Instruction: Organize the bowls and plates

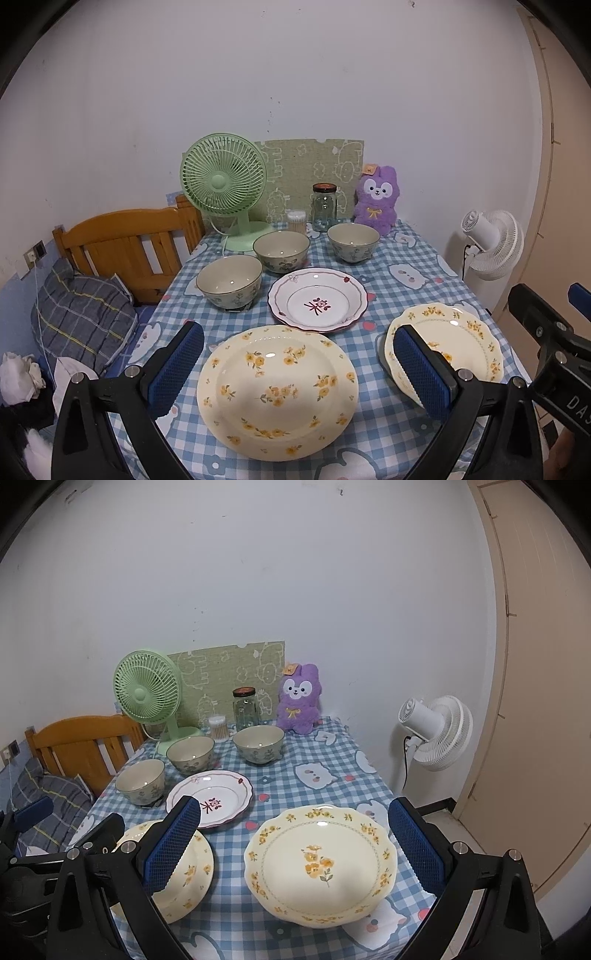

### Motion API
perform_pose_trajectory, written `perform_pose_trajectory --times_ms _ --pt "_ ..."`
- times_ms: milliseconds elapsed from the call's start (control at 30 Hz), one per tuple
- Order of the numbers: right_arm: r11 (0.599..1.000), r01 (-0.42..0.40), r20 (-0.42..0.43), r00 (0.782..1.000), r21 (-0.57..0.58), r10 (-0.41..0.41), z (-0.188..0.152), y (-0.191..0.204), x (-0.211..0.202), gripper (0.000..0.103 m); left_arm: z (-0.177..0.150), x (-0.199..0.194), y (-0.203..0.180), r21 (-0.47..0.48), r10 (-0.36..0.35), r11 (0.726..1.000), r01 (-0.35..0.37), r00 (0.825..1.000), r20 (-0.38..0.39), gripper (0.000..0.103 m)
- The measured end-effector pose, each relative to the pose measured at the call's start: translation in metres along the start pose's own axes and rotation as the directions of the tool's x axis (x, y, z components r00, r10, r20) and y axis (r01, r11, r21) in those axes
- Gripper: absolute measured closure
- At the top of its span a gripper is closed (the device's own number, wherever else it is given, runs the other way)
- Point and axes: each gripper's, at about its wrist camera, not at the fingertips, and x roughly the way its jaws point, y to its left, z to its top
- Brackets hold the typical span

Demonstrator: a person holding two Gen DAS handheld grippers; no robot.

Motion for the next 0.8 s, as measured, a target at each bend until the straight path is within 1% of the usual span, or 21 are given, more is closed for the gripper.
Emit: perform_pose_trajectory --times_ms 300,800 --pt "1.000 0.001 -0.017 1.000 -0.001 -0.001 0.0035 0.0006 0.0016 0.000 0.0012 0.0015 -0.0010 0.007 0.015 1.000 -0.015 1.000 0.009 0.000" --pt "1.000 0.012 -0.024 1.000 -0.014 -0.013 0.0037 0.0053 0.0044 0.000 -0.0019 0.0058 0.0040 -0.012 0.007 1.000 -0.007 1.000 0.003 0.000"
